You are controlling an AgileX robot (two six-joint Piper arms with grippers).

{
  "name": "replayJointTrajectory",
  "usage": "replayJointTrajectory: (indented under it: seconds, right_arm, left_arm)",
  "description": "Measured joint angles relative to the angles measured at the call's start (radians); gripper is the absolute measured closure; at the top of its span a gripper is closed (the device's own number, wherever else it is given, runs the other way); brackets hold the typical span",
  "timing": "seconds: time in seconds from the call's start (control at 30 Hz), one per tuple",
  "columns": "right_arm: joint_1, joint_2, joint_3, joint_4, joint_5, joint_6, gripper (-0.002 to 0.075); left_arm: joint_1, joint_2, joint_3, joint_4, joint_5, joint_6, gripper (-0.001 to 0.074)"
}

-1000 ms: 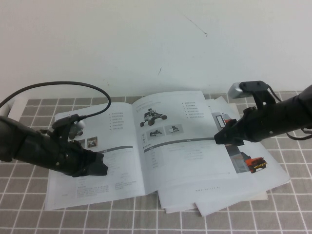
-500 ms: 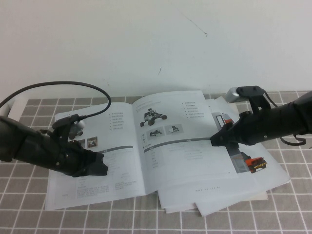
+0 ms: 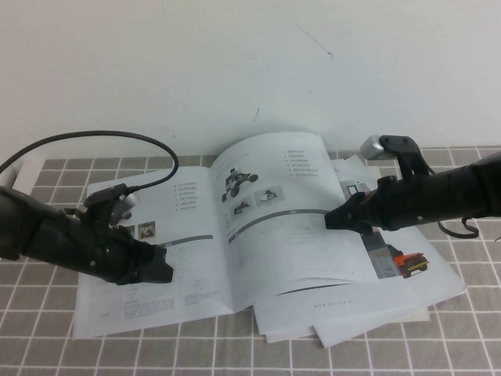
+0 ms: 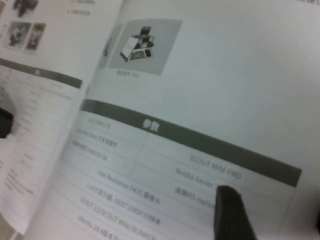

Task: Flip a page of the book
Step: Open the closed book

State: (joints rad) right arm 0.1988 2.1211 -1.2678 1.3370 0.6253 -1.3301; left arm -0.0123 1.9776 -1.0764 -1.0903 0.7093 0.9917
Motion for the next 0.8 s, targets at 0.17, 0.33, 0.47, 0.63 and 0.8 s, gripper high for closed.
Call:
replayJointTrajectory:
  seconds: [0.17, 0.33, 0.47, 0.63, 0.8]
  right_arm:
    - [0.000, 0.000, 0.000, 0.107, 0.063, -0.079, 0.0370]
    - [0.000, 0.000, 0.000, 0.157, 0.105, -0.117, 0.0370]
    - [0.000, 0.000, 0.000, 0.184, 0.151, -0.145, 0.0370]
    - [0.000, 0.000, 0.000, 0.226, 0.238, -0.182, 0.0370]
    - [-0.002, -0.009, 0.000, 0.180, 0.117, -0.175, 0.0370]
  left_arm:
    - [0.000, 0.000, 0.000, 0.000, 0.000, 0.000, 0.0738]
    - [0.000, 0.001, 0.000, 0.000, 0.002, 0.000, 0.0738]
    - [0.000, 0.001, 0.000, -0.001, 0.002, 0.000, 0.0738]
    - [0.000, 0.002, 0.000, -0.002, 0.002, 0.000, 0.0738]
    - [0.000, 0.002, 0.000, -0.002, 0.002, 0.002, 0.0738]
